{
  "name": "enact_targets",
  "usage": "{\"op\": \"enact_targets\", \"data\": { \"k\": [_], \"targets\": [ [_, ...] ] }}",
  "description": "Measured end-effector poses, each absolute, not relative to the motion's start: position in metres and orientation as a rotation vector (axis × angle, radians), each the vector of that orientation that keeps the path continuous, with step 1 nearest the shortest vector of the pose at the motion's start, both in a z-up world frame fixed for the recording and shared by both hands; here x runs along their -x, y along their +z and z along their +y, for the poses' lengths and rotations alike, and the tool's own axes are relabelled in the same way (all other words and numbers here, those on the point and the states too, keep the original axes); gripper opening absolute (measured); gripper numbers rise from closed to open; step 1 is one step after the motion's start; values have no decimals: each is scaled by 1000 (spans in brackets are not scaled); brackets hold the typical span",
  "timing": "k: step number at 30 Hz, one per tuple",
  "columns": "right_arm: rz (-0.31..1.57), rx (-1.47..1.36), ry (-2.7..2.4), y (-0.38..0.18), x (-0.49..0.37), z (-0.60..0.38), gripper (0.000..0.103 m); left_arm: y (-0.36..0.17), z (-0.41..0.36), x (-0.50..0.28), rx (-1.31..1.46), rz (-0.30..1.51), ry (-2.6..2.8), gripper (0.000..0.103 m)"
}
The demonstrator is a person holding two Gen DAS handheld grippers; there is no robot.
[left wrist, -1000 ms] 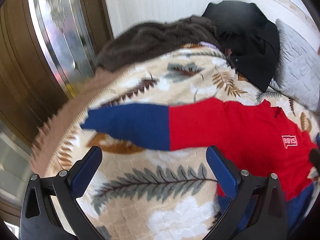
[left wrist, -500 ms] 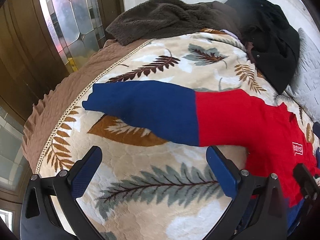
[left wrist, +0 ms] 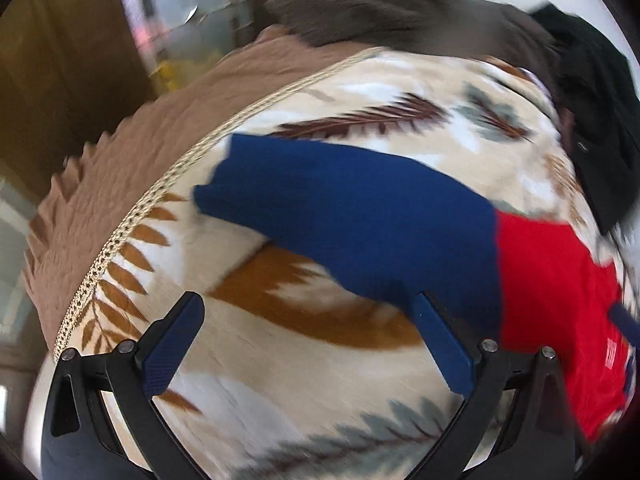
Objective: Fold small clothes
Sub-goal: 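Move the left gripper to the blue sleeve cuff and grasp it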
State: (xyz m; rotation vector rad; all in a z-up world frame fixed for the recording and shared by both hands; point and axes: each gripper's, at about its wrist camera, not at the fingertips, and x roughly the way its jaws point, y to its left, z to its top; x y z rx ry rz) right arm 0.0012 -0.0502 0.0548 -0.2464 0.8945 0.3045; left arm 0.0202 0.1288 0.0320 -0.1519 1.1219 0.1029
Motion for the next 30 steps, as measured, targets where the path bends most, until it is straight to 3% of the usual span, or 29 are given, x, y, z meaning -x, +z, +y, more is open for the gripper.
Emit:
{"op": "enact_targets", "data": {
  "k": [16,25,28,30],
  "targets": [
    [987,269,323,14,-42,-9,100,12,160,-79,238,1145,140,103],
    [991,323,303,0,-49,3,93,9,155,-83,179,1119,153,101],
    [998,333,299,-6,-52,4,81,13,152,-81,169,1099,143,86],
    [1000,326,296,-9,-54,3,71,17,147,-80,163,1085,126,52]
  ]
}}
